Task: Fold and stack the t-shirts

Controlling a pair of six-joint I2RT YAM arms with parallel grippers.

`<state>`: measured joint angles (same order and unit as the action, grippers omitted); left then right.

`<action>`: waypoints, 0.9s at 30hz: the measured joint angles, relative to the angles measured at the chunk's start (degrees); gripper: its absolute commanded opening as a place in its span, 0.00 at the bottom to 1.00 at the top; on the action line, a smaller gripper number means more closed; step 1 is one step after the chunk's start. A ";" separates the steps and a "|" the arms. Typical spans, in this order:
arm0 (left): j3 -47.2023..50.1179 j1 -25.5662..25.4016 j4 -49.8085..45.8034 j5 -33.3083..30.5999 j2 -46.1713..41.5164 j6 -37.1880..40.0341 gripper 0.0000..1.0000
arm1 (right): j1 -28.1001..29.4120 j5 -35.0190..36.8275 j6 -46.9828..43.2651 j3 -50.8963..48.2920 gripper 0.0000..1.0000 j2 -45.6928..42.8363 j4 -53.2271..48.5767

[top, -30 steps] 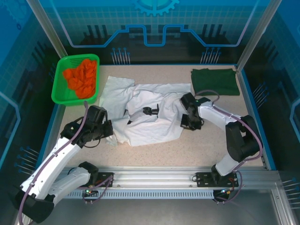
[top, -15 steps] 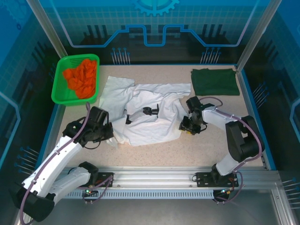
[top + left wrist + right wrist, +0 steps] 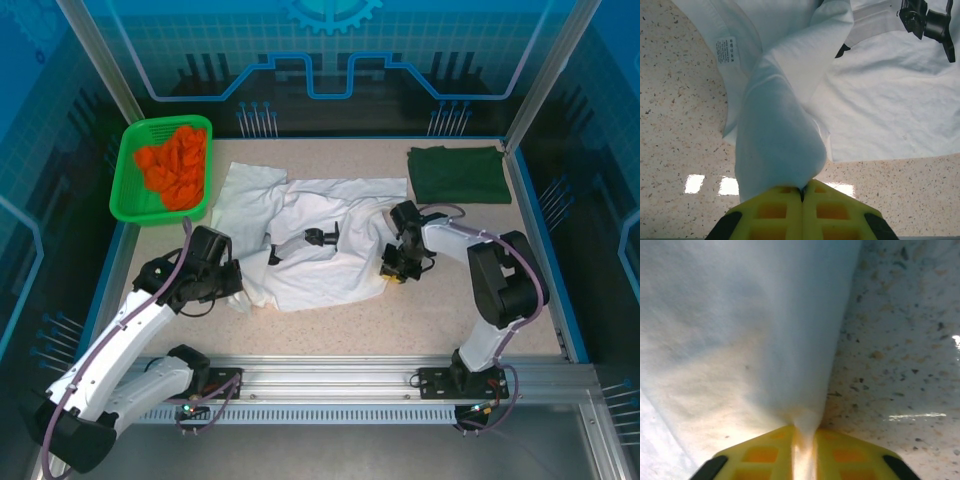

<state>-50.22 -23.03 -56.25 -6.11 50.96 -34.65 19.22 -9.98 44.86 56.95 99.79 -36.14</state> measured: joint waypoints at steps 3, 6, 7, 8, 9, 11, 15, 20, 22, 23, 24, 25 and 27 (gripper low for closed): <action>0.00 0.00 0.48 0.00 0.00 0.00 0.00 | 0.15 -0.74 -0.09 0.96 0.04 0.74 0.28; 0.00 0.00 1.25 0.00 0.31 0.02 0.00 | 0.81 -0.98 -0.11 2.27 0.00 1.40 1.90; 0.00 0.00 1.44 -0.02 0.50 0.02 0.00 | 1.01 -0.81 -0.15 2.67 0.00 1.38 1.90; -0.07 0.00 1.57 0.00 0.76 0.02 0.00 | 1.03 -0.59 -0.20 3.04 0.00 1.25 1.81; -0.20 0.00 1.64 0.00 0.96 0.02 0.00 | 1.03 -0.39 -0.35 3.32 0.00 1.11 1.53; -0.63 0.00 2.03 0.00 1.42 0.04 0.00 | 1.03 1.09 -0.96 3.72 0.00 -0.09 0.57; -0.72 0.00 2.58 0.33 1.68 0.00 0.00 | 1.03 3.61 -2.45 3.91 0.00 -4.48 -1.88; 3.82 0.00 2.84 1.92 -0.57 -1.97 0.00 | 0.57 5.05 -4.02 1.57 0.00 -11.02 -3.61; 4.59 0.44 2.84 1.90 -0.72 -2.47 0.00 | -0.68 5.01 -4.24 1.11 0.00 -12.76 -4.81; 4.11 1.27 3.39 2.05 0.15 -2.38 0.00 | -1.81 4.85 -4.46 1.36 0.00 -13.20 -5.14; 2.86 2.54 3.82 2.34 1.64 -2.27 0.00 | -2.97 4.81 -4.70 2.27 0.00 -13.20 -5.92; 0.52 4.46 4.92 3.04 4.55 -1.84 0.00 | -4.52 4.81 -5.01 4.44 0.00 -12.50 -7.19; -6.38 8.09 7.61 5.33 12.28 -1.29 0.00 | -7.39 3.87 -5.60 11.58 0.00 -9.51 -9.73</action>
<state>-56.60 -14.94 -48.64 -0.78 63.24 -35.94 11.84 -6.11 39.27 68.53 90.28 -45.87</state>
